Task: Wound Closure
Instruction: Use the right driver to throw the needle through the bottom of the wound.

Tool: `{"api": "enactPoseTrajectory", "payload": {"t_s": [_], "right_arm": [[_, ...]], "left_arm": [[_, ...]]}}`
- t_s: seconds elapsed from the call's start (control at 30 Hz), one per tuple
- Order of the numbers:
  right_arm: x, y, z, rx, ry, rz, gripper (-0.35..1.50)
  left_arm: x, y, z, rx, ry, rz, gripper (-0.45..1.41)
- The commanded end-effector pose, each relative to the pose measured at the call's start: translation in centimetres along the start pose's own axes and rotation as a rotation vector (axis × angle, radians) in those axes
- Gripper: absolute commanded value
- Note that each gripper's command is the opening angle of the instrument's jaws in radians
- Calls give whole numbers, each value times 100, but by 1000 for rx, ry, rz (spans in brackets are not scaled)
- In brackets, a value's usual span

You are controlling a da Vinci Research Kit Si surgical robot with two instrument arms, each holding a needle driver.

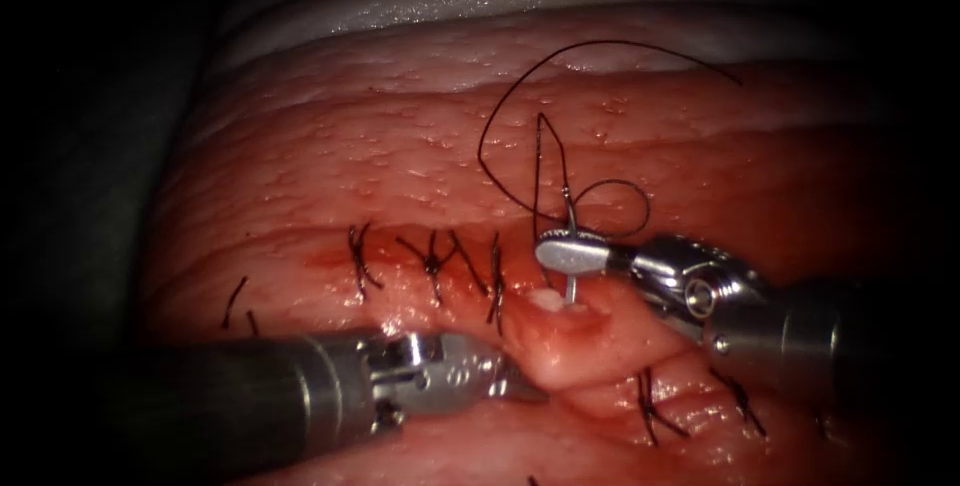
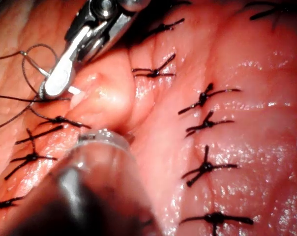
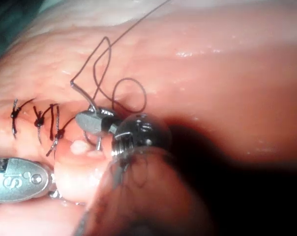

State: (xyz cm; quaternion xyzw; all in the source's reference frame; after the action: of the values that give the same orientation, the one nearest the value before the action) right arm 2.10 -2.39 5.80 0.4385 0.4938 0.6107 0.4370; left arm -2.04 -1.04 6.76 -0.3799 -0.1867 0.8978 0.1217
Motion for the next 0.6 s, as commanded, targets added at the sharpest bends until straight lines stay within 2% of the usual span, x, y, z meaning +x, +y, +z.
{"api": "enactPoseTrajectory", "payload": {"t_s": [0.03,0.6], "right_arm": [[-6,0,8,13,-11,22,-35],[-17,-6,40,61,-19,35,-35]], "left_arm": [[0,-2,8,0,1,0,-13],[0,-3,9,1,1,0,-15]]}}
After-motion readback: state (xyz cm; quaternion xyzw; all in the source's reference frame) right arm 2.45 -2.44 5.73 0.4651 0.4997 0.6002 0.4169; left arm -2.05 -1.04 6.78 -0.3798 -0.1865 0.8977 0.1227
